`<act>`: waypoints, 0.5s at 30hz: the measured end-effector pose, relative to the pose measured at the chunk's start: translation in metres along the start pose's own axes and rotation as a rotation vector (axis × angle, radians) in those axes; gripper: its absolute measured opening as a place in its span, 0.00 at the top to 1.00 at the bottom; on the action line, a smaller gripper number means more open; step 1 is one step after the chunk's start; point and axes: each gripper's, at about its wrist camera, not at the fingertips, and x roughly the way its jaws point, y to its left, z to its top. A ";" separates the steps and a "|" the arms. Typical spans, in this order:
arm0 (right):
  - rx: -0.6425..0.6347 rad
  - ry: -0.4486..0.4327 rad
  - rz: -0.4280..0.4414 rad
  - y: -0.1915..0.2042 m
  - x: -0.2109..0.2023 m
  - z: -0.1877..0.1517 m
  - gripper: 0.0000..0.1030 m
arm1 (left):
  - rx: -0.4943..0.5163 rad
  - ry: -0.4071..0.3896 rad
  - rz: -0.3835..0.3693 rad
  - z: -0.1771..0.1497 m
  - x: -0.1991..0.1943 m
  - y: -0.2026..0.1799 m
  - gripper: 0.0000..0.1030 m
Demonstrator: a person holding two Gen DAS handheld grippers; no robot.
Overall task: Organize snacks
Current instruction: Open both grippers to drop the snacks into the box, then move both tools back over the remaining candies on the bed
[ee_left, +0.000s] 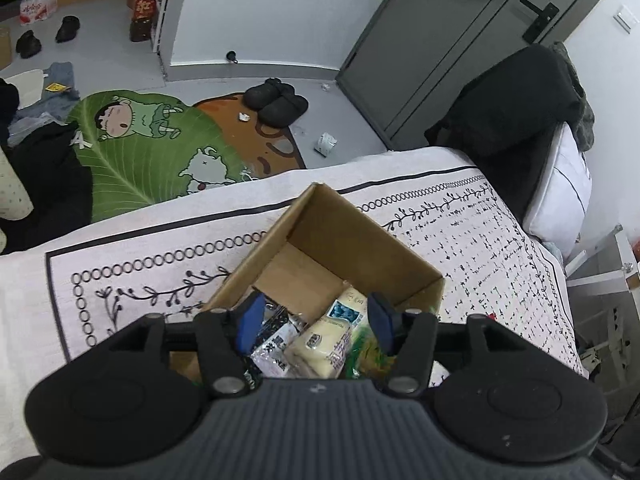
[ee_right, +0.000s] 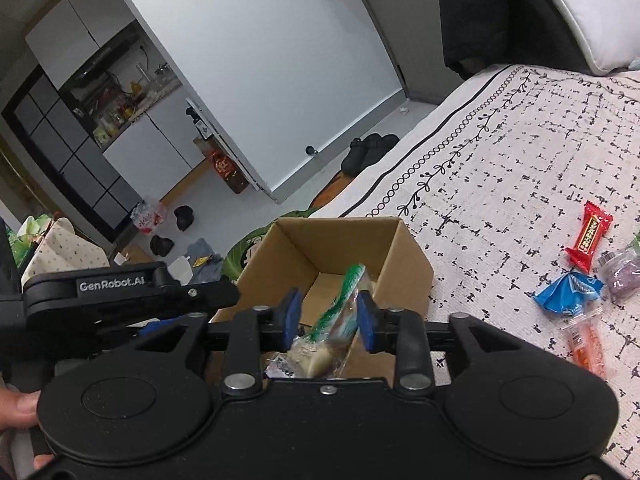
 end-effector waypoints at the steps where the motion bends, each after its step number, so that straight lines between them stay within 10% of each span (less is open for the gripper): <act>1: -0.003 -0.006 -0.001 0.001 -0.003 0.000 0.59 | 0.000 -0.003 0.005 0.000 -0.002 0.001 0.40; 15: -0.021 -0.038 -0.063 -0.005 -0.041 0.004 0.28 | 0.031 -0.053 0.048 -0.010 -0.037 -0.010 0.20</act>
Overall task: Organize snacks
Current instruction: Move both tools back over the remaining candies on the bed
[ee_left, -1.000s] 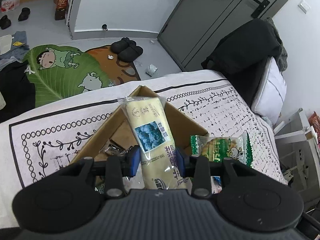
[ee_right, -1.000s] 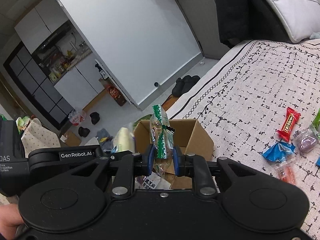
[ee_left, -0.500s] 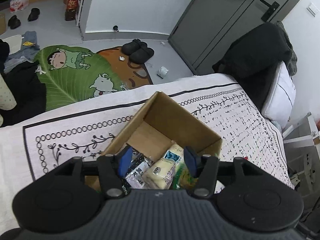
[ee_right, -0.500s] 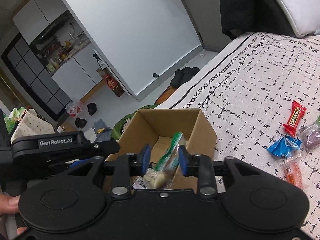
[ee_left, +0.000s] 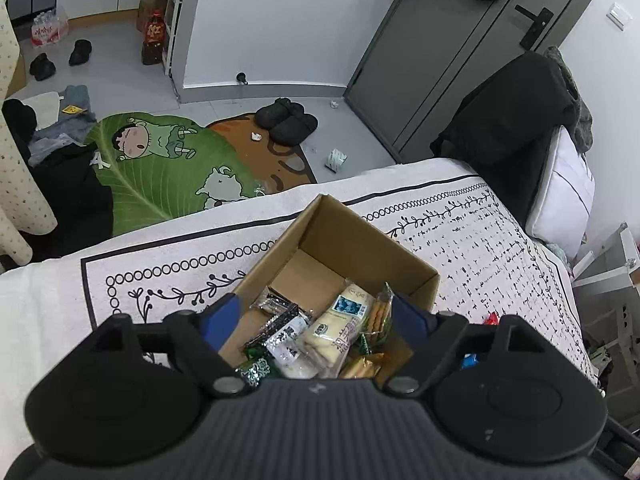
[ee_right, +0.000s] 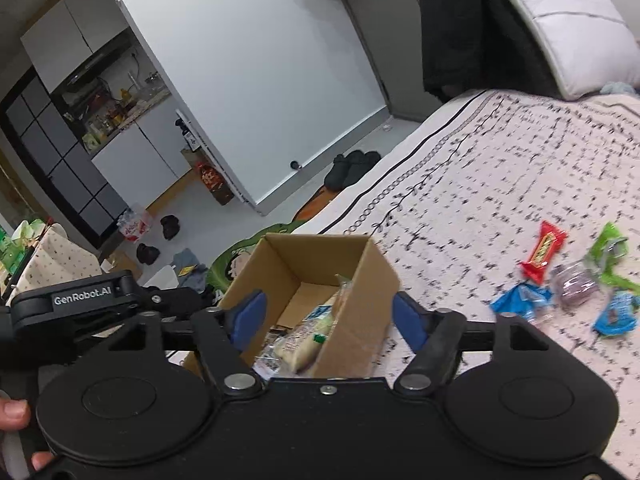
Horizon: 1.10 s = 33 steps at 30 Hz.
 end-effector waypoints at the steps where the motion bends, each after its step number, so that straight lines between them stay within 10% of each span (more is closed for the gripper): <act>1: -0.004 0.004 -0.011 -0.003 -0.001 0.000 0.27 | 0.001 -0.001 0.002 0.000 -0.002 -0.001 0.19; 33: 0.126 -0.002 -0.072 -0.094 -0.078 0.009 0.00 | 0.106 -0.042 0.004 -0.036 -0.032 -0.093 0.17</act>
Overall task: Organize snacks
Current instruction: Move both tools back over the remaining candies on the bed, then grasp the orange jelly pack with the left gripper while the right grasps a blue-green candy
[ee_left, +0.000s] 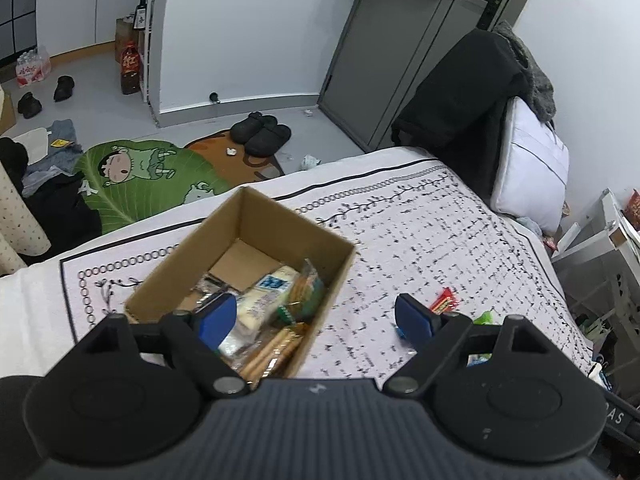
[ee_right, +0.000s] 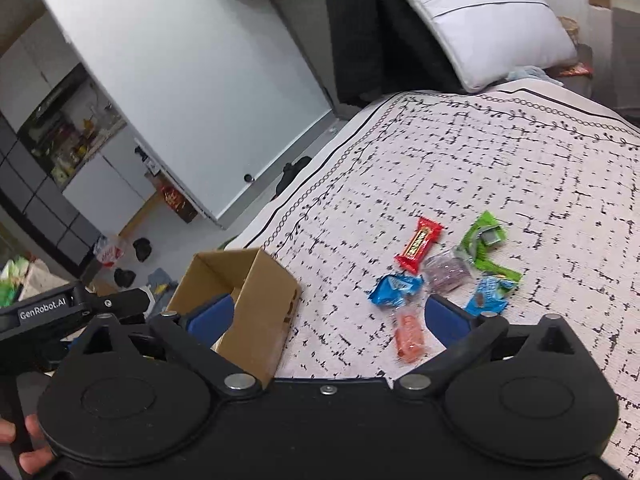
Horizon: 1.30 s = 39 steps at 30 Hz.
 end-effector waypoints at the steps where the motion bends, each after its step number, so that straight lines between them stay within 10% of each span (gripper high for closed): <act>1: 0.005 -0.001 0.002 -0.004 -0.001 0.001 0.00 | 0.004 -0.002 -0.003 0.000 0.000 -0.003 0.17; 27: 0.237 -0.034 -0.089 -0.110 0.002 0.015 0.09 | -0.010 0.116 -0.082 -0.054 0.074 -0.085 0.21; 39: 0.328 0.053 -0.114 -0.130 0.041 0.011 0.28 | -0.051 0.222 -0.097 -0.081 0.131 -0.100 0.50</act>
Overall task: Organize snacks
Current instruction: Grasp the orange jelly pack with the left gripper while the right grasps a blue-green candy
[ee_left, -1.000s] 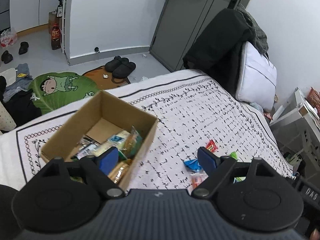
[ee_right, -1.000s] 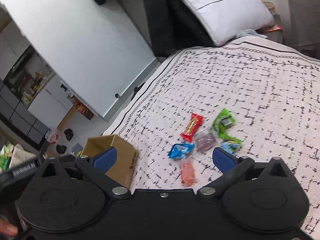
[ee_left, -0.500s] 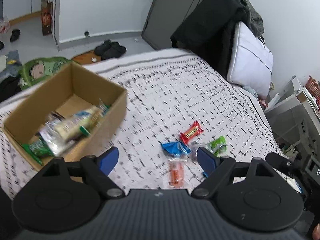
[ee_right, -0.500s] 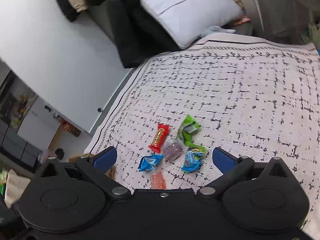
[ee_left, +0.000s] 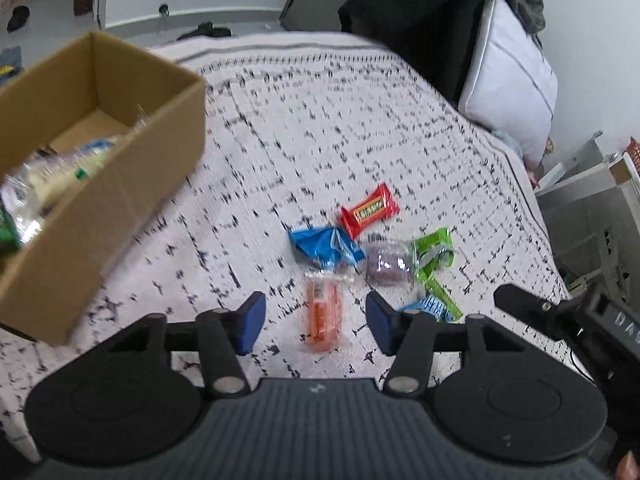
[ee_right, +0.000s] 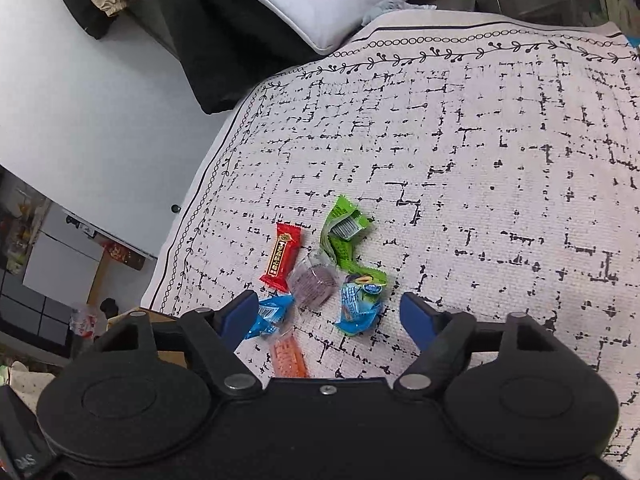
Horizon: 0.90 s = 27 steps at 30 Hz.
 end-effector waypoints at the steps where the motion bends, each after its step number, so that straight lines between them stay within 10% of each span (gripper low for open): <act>1: 0.007 0.002 0.003 -0.001 0.002 0.001 0.29 | -0.003 0.008 -0.002 -0.001 0.005 -0.001 0.51; 17: 0.061 0.102 -0.063 -0.011 0.055 0.003 0.44 | -0.011 0.092 0.003 -0.005 0.063 -0.003 0.73; 27: 0.030 0.114 -0.065 -0.006 0.066 -0.002 0.83 | -0.010 0.080 -0.011 -0.001 0.055 0.003 0.83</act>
